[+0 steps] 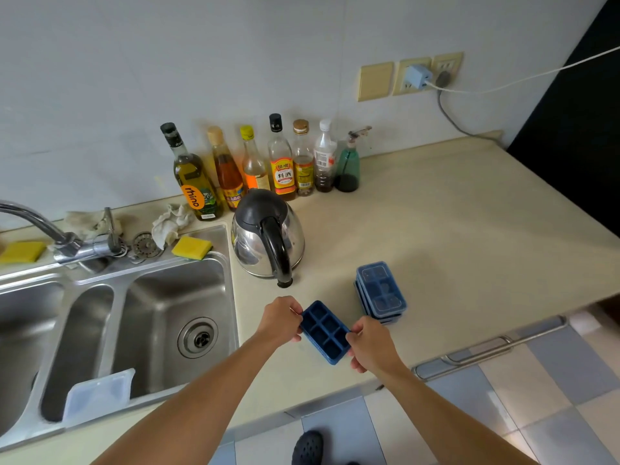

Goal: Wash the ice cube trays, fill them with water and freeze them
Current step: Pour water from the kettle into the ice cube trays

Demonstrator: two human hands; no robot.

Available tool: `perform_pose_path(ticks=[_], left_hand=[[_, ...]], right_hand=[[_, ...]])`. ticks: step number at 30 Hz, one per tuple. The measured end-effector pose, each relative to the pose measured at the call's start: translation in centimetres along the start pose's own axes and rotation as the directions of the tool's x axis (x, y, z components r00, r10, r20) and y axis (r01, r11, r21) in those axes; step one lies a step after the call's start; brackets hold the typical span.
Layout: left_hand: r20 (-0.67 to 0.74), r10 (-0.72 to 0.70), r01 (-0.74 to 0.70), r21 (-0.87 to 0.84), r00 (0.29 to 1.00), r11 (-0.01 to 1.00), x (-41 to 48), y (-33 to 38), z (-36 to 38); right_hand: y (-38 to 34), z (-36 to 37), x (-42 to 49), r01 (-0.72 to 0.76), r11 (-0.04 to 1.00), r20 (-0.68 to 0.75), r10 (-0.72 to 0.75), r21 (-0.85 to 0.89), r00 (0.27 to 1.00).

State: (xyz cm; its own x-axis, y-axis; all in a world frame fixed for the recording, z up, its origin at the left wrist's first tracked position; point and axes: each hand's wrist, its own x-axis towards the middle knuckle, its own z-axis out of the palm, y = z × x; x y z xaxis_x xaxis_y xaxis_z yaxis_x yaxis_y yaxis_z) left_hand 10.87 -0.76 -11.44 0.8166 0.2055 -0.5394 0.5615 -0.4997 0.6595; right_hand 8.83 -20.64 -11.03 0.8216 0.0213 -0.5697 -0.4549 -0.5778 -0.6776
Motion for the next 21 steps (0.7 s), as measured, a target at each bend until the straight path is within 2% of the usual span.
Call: perform_pose_path(ticks=[5, 14, 21], left_hand=[[-0.016, -0.034, 0.033, -0.046, 0.999, 0.998, 0.3, 0.0, 0.3], [-0.016, -0.053, 0.052, -0.041, 0.998, 0.998, 0.3, 0.5, 0.2], [-0.017, -0.073, 0.071, -0.101, 0.997, 0.992, 0.0, 0.4, 0.7]], right_hand=[[-0.4, -0.8, -0.1, -0.013, 1.0, 0.031, 0.012, 0.028, 0.999], [-0.5, -1.8, -0.7, -0.133, 0.949, 0.127, 0.1, 0.287, 0.987], [-0.4, -1.9, -0.7, -0.01, 0.998, 0.048, 0.007, 0.064, 0.999]])
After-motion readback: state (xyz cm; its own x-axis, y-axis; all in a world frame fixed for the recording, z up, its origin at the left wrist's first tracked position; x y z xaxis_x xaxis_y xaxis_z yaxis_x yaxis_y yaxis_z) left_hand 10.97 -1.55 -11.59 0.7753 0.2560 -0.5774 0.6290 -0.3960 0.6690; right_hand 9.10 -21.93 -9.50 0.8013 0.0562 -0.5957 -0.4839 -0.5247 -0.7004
